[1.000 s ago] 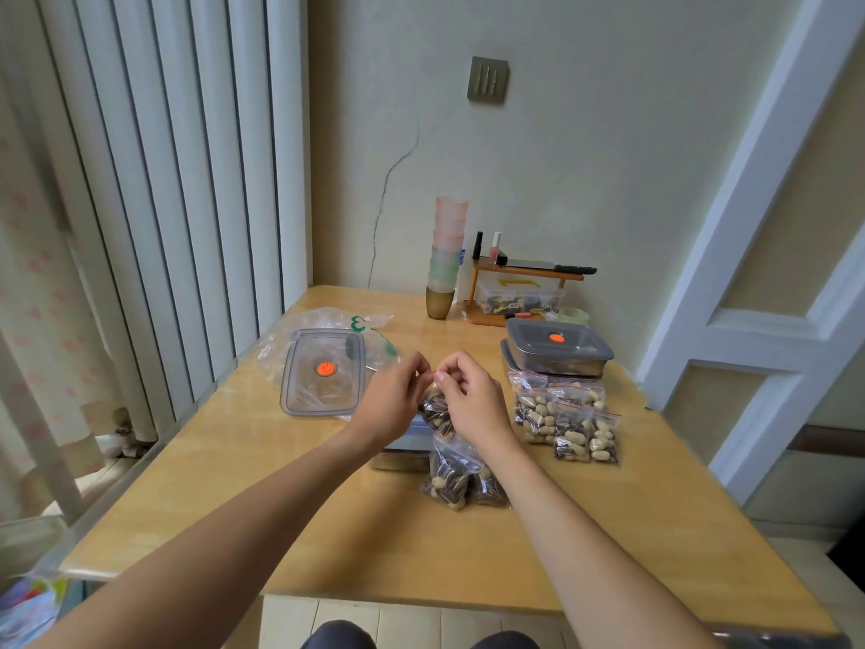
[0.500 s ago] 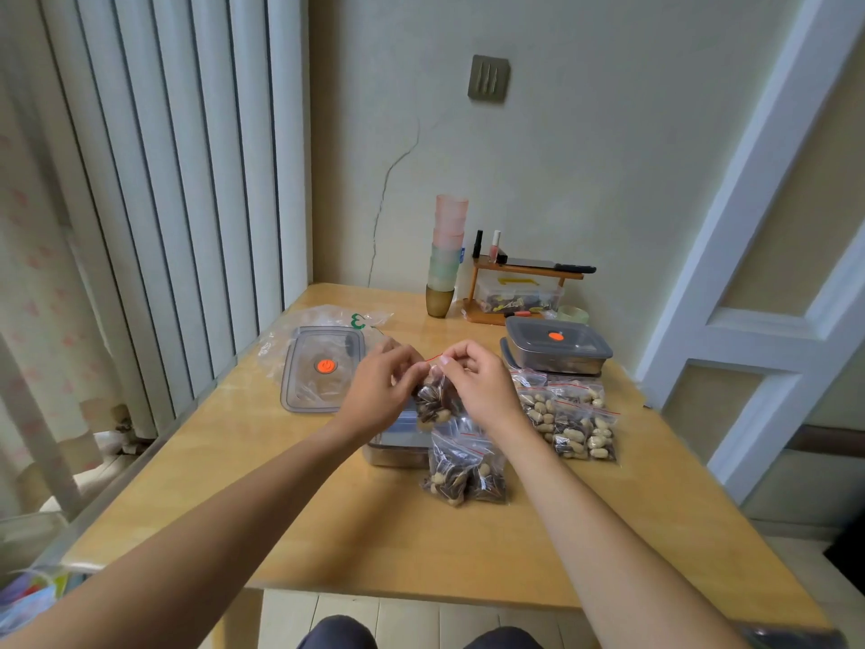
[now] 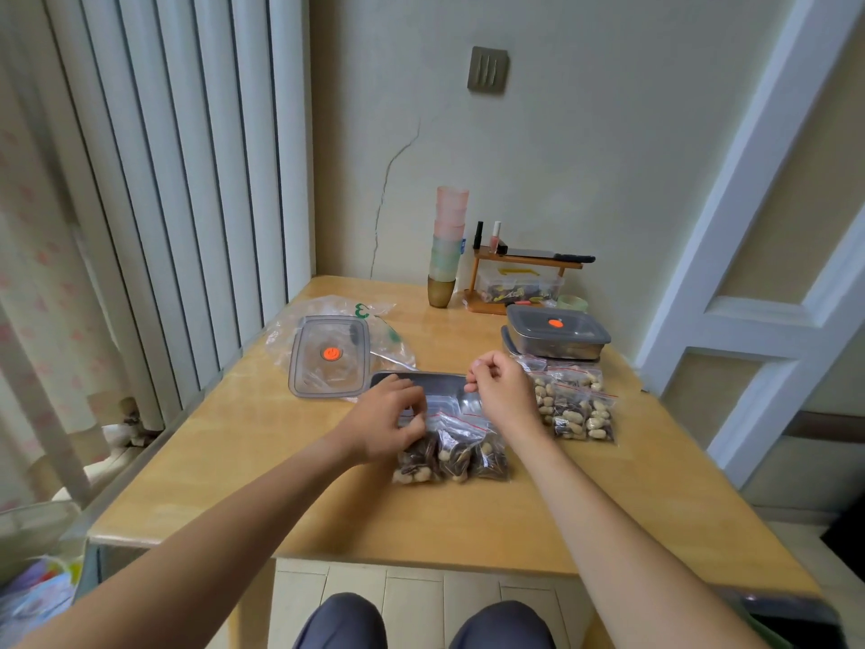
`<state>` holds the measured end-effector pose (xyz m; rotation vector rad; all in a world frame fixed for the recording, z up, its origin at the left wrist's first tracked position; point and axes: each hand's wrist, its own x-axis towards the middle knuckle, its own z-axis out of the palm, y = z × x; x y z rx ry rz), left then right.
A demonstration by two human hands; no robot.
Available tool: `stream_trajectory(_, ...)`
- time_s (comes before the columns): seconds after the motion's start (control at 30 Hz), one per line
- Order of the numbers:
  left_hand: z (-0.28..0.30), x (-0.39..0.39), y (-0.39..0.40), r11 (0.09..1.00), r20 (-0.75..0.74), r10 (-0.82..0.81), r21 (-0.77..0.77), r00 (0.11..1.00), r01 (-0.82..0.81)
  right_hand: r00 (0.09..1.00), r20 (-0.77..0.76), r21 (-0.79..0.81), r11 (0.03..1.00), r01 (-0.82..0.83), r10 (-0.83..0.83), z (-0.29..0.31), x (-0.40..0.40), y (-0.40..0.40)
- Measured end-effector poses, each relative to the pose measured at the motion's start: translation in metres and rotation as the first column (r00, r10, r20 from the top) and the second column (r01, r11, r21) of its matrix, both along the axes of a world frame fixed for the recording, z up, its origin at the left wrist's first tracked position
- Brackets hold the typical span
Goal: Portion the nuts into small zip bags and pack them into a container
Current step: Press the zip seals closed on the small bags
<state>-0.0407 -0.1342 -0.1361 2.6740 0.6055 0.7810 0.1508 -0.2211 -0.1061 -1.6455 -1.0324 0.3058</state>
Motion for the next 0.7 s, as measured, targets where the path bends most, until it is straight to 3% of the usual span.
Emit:
stream_trajectory(0.17,-0.015,0.007,-0.008,0.976,0.045,0.056,0.208,0.997,-0.064,0.887,0.322,0.101,0.943,0.316,-0.331,-0.022,0.037,-0.019)
stream_trajectory(0.3,-0.023,0.013,-0.008,0.959,0.036,0.119,0.254,0.992,-0.124,0.758,0.501,-0.016,0.871,0.491,-0.418,-0.052,0.079,-0.034)
stream_trajectory(0.4,-0.026,0.016,-0.005,0.954,0.028,0.142,0.262,0.989,-0.144,0.768,0.522,-0.213,0.815,0.539,-0.371,-0.063,0.099,-0.045)
stream_trajectory(0.6,-0.023,0.016,-0.002,0.957,-0.019,0.145,0.259,0.989,-0.135,0.688,0.602,-0.121,0.806,0.579,-0.404,-0.059,0.103,-0.052)
stream_trajectory(0.7,-0.018,0.015,-0.004,0.974,0.009,0.14,0.176,0.99,-0.139,0.748,0.553,-0.055,0.88,0.472,-0.367,-0.046,0.096,-0.054)
